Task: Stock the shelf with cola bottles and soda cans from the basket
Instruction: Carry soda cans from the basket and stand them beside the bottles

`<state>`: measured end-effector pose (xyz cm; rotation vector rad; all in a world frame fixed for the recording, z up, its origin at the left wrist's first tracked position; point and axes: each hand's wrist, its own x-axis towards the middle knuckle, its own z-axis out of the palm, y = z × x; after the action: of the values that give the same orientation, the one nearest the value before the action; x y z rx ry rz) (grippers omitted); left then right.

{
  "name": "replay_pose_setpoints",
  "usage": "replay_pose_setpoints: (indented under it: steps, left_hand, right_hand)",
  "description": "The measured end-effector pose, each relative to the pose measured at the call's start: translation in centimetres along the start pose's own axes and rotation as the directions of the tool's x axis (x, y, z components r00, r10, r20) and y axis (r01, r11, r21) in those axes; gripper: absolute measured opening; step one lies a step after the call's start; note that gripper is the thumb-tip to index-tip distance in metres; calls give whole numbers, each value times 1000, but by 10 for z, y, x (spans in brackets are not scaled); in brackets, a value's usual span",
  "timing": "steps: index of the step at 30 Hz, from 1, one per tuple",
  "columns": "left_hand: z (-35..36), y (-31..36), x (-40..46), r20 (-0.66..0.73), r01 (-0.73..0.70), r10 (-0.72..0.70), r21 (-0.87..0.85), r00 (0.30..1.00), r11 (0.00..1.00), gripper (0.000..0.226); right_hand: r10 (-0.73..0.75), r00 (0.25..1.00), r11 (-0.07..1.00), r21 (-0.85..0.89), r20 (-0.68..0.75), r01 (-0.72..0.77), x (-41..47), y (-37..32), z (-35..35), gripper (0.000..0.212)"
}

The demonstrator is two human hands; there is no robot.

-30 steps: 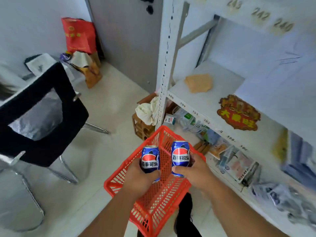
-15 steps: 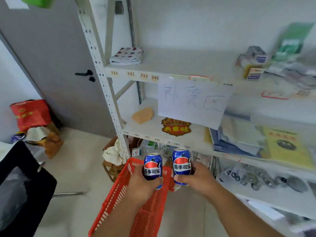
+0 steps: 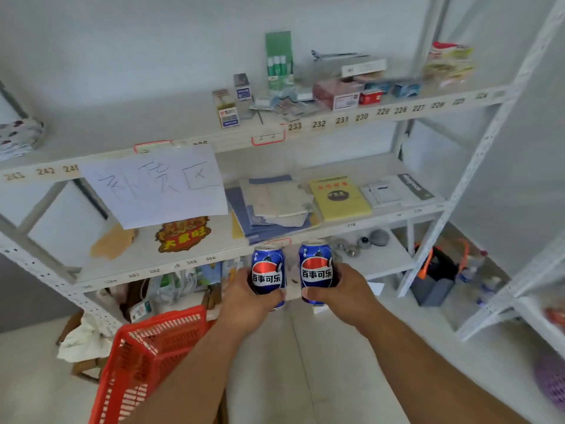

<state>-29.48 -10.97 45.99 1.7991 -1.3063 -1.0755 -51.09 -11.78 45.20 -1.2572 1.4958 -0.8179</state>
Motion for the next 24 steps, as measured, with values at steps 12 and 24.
replay_pose_setpoints:
  steps: [12, 24]
  left_hand:
    - [103, 89, -16, 372, -298, 283, -18, 884, 954, 48]
    - [182, 107, -83, 657, -428, 392, -116, 644, 896, 55]
  right_hand:
    - [70, 866, 992, 129, -495, -6, -97, 13, -106, 43]
    - [202, 590, 977, 204, -782, -64, -230, 36, -136, 39]
